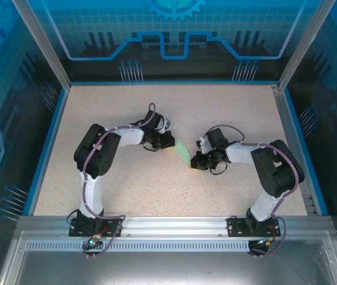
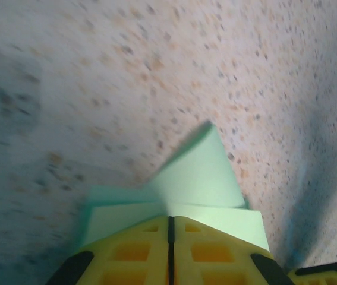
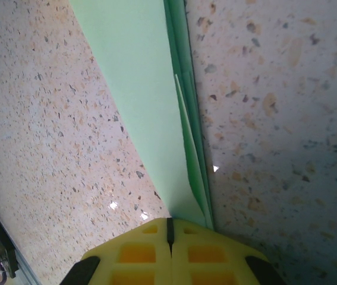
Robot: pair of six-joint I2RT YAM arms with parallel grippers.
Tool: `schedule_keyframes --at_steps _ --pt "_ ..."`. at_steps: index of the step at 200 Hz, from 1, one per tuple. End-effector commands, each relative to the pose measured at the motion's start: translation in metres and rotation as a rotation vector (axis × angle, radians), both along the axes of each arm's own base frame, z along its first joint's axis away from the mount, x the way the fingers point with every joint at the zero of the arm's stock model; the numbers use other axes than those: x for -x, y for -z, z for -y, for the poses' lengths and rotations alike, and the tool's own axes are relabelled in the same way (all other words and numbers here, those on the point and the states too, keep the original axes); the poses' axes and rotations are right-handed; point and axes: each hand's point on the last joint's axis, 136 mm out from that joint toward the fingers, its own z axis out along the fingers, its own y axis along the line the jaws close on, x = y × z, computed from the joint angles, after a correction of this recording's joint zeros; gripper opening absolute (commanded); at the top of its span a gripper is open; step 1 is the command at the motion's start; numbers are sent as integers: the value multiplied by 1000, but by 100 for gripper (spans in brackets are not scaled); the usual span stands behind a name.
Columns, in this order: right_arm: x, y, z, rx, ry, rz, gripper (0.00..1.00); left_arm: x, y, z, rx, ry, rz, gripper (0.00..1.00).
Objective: Fold a paper plane with a square sheet of paper (pick it up from the middle)
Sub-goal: Fold the wing for the fifth time at the center of the table.
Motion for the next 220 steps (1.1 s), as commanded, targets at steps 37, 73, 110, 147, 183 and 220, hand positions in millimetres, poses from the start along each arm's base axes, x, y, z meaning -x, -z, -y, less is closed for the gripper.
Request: schedule_keyframes --at_steps 37,73,110,147,183,220 --pt "33 42 31 155 22 -152 3 -29 30 -55 -159 -103 -16 11" --pt "31 39 30 146 20 -145 3 -45 19 -64 -186 -120 4 11" --pt "29 36 27 133 16 -137 3 -65 -7 -77 -188 -146 52 12" --pt "24 24 19 78 11 -103 3 -60 -50 -70 -106 -153 119 13" --pt "8 -15 4 -34 -1 16 5 -24 -70 -45 1 -138 146 14" --pt "-7 -54 -8 -78 -24 120 7 21 -60 -5 64 -66 120 13"
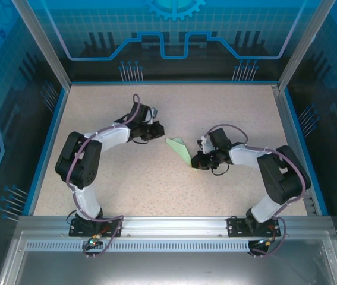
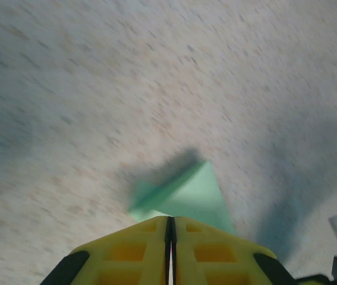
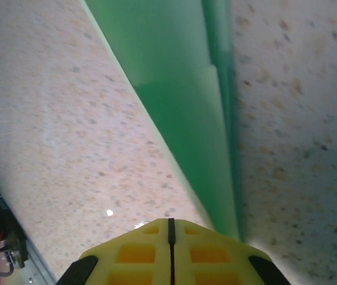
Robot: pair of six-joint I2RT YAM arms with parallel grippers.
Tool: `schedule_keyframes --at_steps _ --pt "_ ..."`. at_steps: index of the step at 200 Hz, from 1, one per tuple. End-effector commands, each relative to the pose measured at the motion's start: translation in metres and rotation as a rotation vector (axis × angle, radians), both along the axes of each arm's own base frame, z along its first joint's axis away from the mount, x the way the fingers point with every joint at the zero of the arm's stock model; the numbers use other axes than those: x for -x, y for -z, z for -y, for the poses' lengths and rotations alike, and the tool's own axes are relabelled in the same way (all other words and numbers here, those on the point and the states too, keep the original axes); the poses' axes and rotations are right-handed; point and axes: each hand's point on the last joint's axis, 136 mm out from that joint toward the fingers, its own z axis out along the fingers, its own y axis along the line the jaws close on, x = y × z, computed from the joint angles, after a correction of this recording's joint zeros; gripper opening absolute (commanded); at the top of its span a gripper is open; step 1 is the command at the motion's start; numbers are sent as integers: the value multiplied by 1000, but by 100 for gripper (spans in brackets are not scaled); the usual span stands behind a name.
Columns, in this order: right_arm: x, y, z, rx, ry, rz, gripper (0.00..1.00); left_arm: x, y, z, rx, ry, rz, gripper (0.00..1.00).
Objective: Fold a paper plane with a square sheet of paper (pick it up from the middle)
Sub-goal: Fold the wing for the fifth time at the center of the table.
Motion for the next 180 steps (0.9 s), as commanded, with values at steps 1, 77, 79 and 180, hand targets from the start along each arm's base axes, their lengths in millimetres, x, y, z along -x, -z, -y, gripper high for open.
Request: schedule_keyframes --at_steps 1,77,79,180 --pt "-9 -26 -6 -31 -16 54 7 27 5 30 81 49 -23 13" --pt "-34 -16 -24 56 -33 55 7 50 27 63 144 93 -45 12" --pt "-35 -15 -24 57 -32 54 7 49 28 63 144 92 -44 12" --pt "-51 17 -23 137 -16 12 6 35 49 72 121 98 -86 12"
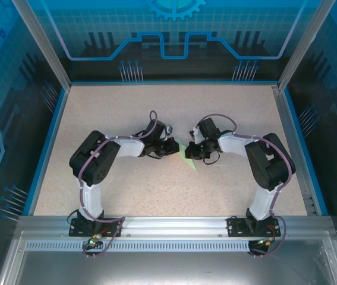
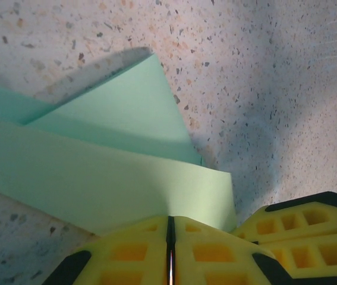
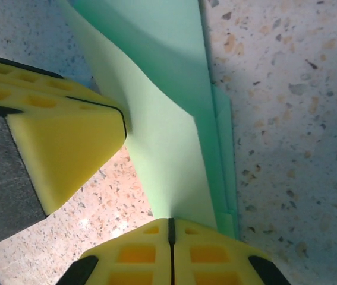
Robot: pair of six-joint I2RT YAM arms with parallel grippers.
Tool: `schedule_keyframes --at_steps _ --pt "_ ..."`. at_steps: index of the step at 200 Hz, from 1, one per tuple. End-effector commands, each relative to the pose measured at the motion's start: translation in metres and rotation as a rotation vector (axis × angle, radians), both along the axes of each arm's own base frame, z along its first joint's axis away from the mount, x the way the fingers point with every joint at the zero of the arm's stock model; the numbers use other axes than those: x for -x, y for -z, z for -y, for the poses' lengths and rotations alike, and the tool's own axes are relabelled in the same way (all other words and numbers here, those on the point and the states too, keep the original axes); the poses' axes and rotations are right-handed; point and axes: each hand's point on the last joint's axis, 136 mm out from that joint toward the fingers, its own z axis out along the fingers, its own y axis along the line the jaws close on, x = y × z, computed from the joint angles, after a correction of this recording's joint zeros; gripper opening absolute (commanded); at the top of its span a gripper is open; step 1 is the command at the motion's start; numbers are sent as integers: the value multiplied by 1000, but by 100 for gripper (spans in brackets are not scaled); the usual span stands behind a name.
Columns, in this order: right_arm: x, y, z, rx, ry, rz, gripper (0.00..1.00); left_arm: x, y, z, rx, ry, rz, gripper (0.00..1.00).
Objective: Fold a paper plane with a square sheet of paper (pick it up from the middle)
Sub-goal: Fold the wing for the fifth time at the center of the table.
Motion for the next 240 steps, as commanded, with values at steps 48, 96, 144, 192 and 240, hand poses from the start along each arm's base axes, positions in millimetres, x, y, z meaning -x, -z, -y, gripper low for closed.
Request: schedule_keyframes --at_steps 48,96,144,192,240 --pt "0 -12 -16 -56 -70 35 6 -6 11 4 -30 10 -35 12" --pt "12 -7 -25 -14 -145 28 6 -3 24 0 -69 -11 -91 12" --pt "19 13 -9 62 -104 -31 6 -1 31 -6 -109 -20 -117 12" --pt "34 17 5 84 -91 -62 6 0 36 -10 -144 -21 -128 12" --pt "49 19 18 70 -65 -96 5 1 43 -13 -167 -26 -145 12"
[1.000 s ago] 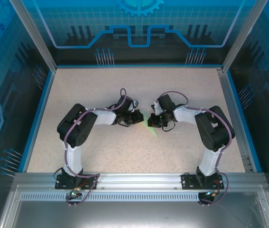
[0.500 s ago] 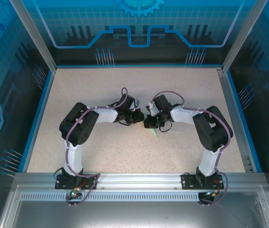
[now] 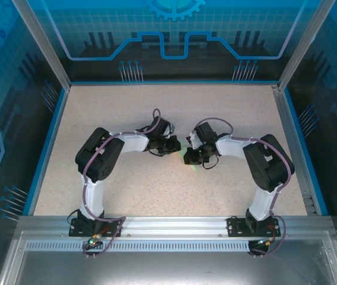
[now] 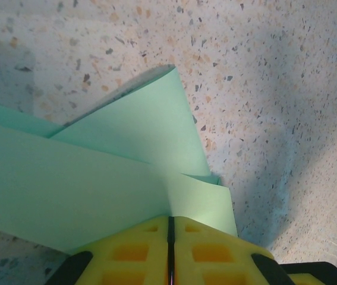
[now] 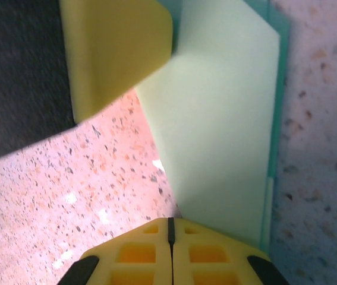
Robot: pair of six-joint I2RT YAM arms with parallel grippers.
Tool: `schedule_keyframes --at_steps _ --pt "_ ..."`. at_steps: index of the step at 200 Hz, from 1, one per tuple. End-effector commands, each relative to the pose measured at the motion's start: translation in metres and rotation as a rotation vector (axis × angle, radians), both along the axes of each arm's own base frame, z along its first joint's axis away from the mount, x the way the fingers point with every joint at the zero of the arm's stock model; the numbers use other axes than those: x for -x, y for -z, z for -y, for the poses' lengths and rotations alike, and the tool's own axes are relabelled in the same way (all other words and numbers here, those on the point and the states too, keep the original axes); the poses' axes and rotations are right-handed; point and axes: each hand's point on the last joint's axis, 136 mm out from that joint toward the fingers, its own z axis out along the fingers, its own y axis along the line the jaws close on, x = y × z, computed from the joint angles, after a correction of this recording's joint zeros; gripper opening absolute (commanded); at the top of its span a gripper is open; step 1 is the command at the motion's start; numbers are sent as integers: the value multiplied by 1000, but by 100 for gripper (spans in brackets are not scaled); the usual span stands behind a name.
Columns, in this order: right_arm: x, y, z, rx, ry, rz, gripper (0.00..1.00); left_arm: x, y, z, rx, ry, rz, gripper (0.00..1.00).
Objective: Fold a paper plane with a square sheet of paper (pick it up from the middle)
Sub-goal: Fold the wing for the fifth time at the center of the table.
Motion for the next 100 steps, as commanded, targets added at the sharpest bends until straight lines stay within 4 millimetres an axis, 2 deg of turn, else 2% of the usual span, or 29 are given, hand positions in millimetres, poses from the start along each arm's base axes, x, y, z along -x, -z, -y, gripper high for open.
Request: schedule_keyframes --at_steps 1,42,100 --pt "27 13 23 44 28 -100 5 9 32 -15 -109 -16 -64 12" --pt "48 20 43 49 60 -137 5 9 35 -19 -129 -25 -74 11" --pt "63 18 61 17 124 -155 6 9 36 -20 -140 -23 -77 11"
